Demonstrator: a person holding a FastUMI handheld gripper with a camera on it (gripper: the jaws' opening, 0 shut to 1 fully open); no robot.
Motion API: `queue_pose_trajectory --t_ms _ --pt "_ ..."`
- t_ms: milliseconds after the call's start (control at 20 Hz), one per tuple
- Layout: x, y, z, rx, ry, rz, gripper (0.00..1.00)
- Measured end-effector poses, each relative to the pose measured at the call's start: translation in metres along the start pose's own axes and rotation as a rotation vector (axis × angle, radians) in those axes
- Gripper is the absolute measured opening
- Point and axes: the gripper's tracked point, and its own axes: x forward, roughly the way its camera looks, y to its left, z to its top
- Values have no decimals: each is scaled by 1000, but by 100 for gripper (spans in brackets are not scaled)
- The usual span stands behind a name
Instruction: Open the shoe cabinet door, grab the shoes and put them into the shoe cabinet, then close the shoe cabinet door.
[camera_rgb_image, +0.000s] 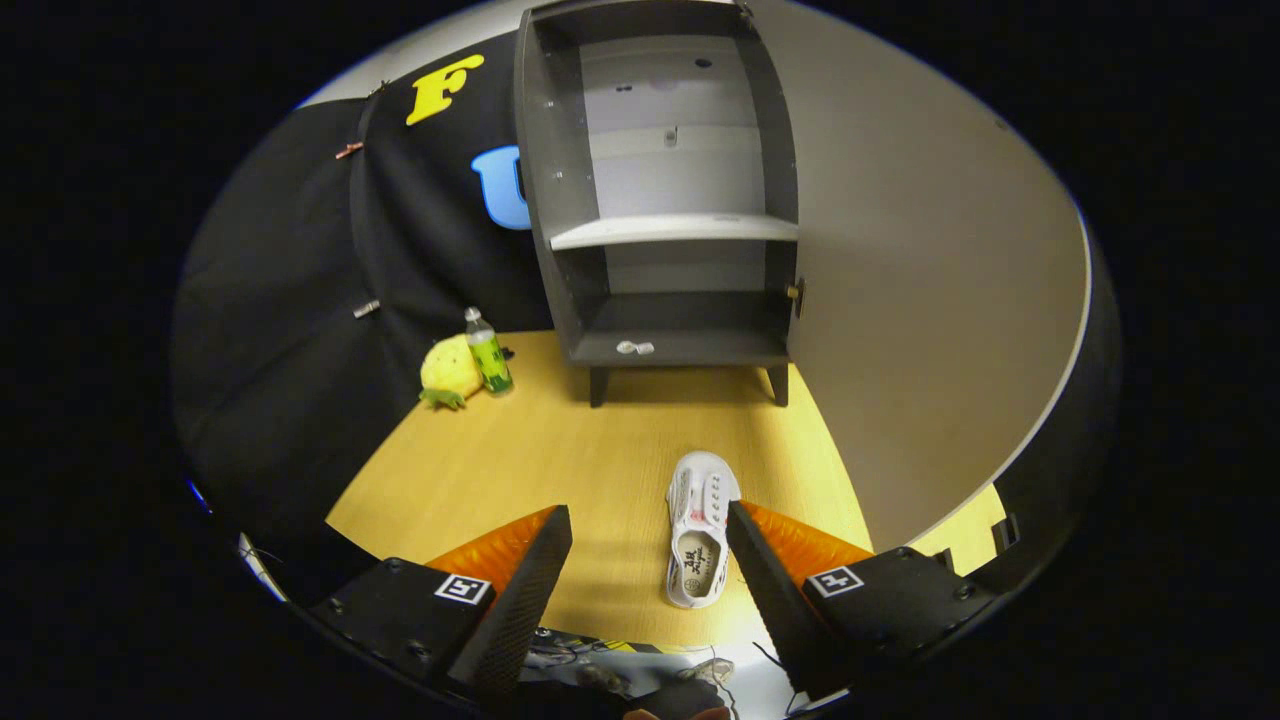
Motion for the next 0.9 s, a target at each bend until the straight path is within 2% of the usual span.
queue_pose_trajectory --t_ms 300,350,600,650,900 --pt "77 -1 -73 38 97 -2 97" --pt "87 -2 -84 50 112 -5 88" --pt "141 -21 -106 96 105 -81 71" --pt "147 -24 -105 101 90 -94 56" --pt "181 -26 -87 123 -26 -121 44"
